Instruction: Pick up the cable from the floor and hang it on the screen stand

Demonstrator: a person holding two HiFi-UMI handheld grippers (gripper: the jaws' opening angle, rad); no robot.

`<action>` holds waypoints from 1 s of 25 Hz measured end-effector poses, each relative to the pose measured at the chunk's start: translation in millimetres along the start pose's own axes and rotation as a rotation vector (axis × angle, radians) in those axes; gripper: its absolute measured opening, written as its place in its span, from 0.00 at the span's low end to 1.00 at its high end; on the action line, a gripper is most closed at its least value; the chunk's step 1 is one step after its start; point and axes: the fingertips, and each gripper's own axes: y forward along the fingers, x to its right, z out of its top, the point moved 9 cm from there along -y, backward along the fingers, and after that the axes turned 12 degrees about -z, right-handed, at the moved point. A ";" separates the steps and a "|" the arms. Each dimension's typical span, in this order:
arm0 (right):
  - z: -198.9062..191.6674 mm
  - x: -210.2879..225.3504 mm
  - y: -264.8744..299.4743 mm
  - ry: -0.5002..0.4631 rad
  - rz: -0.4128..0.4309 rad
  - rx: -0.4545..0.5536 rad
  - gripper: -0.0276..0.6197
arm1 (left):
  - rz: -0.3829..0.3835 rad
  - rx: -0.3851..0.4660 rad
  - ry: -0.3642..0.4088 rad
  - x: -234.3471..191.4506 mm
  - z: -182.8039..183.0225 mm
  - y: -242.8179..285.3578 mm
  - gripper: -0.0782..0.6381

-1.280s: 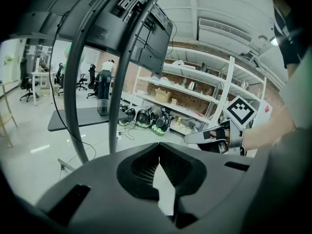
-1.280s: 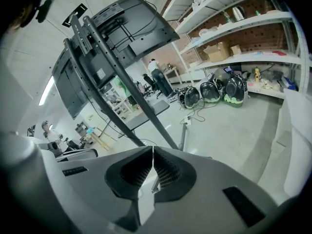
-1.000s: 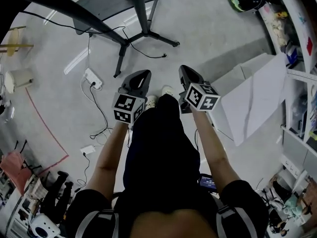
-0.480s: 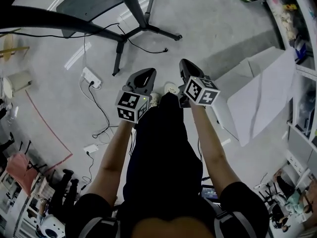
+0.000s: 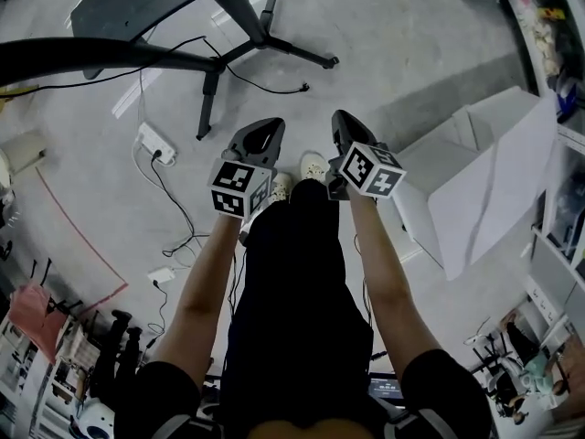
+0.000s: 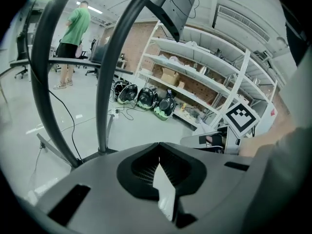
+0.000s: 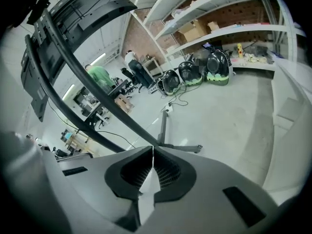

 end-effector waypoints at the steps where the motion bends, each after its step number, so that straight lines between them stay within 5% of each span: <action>1: -4.4 4.2 6.7 -0.001 -0.007 -0.008 0.08 | 0.001 -0.002 -0.012 -5.8 -4.8 5.2 0.12; 20: -63.2 52.1 121.5 -0.026 -0.011 -0.105 0.08 | -0.032 -0.166 -0.052 -76.9 -101.8 81.8 0.12; 25: -84.4 67.2 149.7 0.021 -0.026 -0.151 0.08 | -0.005 -0.167 -0.116 -97.5 -130.8 101.4 0.12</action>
